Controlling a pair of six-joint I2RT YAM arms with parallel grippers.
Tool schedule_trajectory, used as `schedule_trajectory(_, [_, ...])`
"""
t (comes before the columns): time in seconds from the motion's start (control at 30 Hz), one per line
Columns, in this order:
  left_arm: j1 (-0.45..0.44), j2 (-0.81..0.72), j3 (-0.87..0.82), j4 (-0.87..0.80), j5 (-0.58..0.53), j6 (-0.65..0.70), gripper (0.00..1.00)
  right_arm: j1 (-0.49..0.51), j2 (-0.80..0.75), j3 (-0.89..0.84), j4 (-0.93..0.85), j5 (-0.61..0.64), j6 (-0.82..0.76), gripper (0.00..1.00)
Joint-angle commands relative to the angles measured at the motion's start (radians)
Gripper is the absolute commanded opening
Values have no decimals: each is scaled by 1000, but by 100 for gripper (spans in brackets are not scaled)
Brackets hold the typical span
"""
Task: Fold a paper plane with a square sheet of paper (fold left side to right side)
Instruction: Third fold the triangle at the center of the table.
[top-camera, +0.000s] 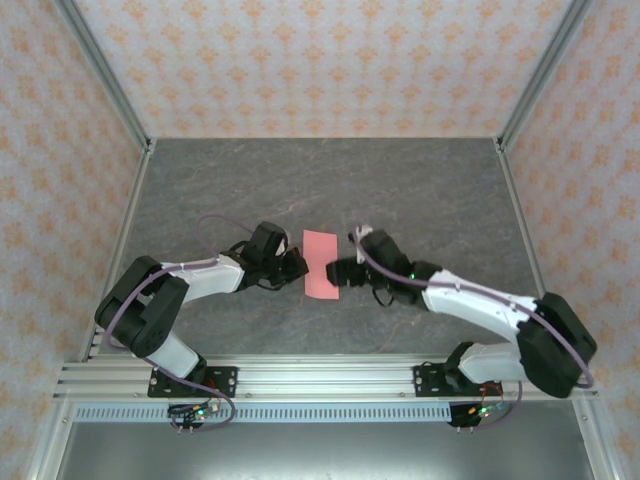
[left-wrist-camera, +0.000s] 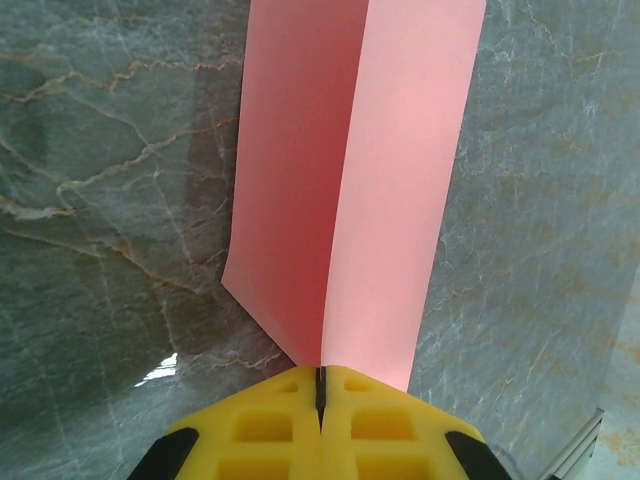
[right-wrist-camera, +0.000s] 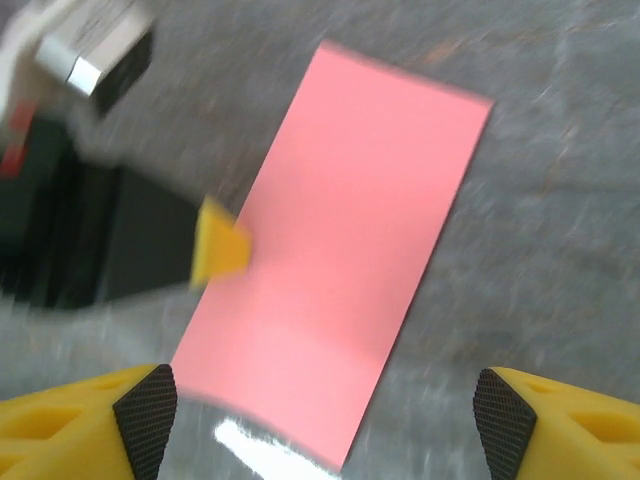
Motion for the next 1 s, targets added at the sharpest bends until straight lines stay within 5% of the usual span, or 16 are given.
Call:
schedule_trajectory(0.0, [-13, -20, 5, 7, 22, -35, 2, 129, -52, -85, 33, 167, -91, 81])
schedule_trajectory(0.27, [-16, -20, 10, -8, 33, -44, 2, 382, 151, 6, 19, 429, -266, 81])
schedule_trajectory(0.57, [-18, -32, 17, -22, 37, -41, 1, 416, 375, 135, 58, 512, -387, 77])
schedule_trajectory(0.83, [-20, -37, 12, -26, 42, -35, 1, 414, 411, 145, 110, 558, -411, 58])
schedule_trajectory(0.97, [-21, -41, 12, -33, 39, -32, 1, 407, 411, 153, 110, 544, -430, 37])
